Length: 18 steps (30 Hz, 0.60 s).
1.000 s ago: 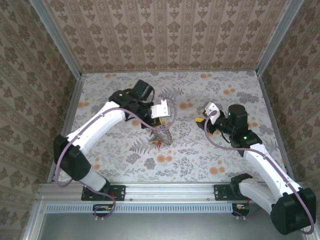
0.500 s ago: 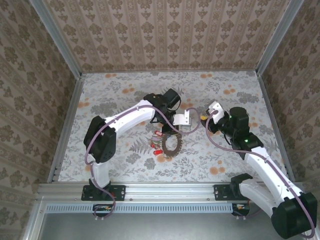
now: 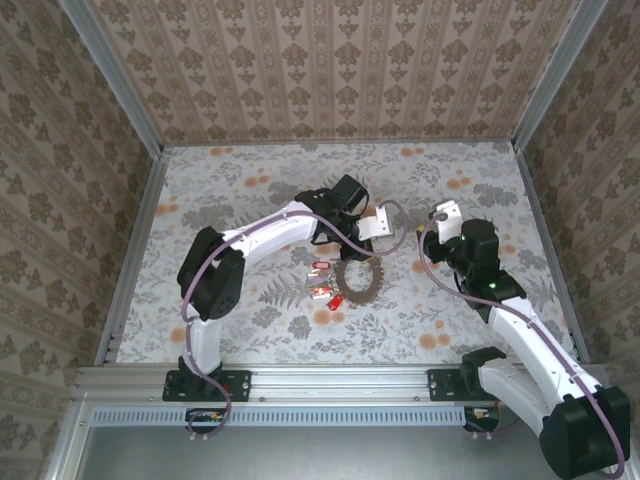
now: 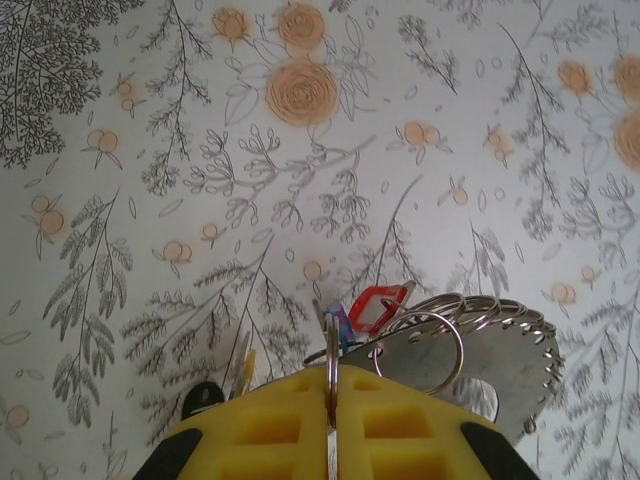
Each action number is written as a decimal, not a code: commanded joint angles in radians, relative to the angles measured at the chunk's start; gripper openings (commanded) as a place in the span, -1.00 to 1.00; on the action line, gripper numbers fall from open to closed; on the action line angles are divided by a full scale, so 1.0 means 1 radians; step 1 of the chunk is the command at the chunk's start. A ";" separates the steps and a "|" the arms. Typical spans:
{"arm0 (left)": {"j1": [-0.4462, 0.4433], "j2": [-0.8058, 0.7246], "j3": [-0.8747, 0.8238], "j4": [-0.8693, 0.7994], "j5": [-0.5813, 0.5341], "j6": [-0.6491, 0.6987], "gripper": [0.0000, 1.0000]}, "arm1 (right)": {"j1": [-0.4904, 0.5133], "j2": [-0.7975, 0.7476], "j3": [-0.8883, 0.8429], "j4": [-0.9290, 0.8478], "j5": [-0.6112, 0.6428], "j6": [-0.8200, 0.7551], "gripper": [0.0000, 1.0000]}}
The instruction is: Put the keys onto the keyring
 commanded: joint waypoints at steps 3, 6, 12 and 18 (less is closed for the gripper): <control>-0.014 0.049 -0.006 0.078 0.050 -0.092 -0.78 | -0.014 -0.016 -0.013 0.045 0.060 0.033 -0.11; -0.019 0.058 -0.009 0.091 0.056 -0.108 -0.75 | -0.021 -0.017 -0.014 0.046 0.072 0.042 -0.10; -0.018 -0.024 -0.077 0.186 0.033 -0.142 -0.71 | -0.037 -0.020 -0.020 0.066 0.090 0.056 -0.03; 0.024 -0.255 -0.301 0.470 -0.069 -0.208 -0.61 | -0.048 -0.013 -0.031 0.117 0.176 0.056 0.29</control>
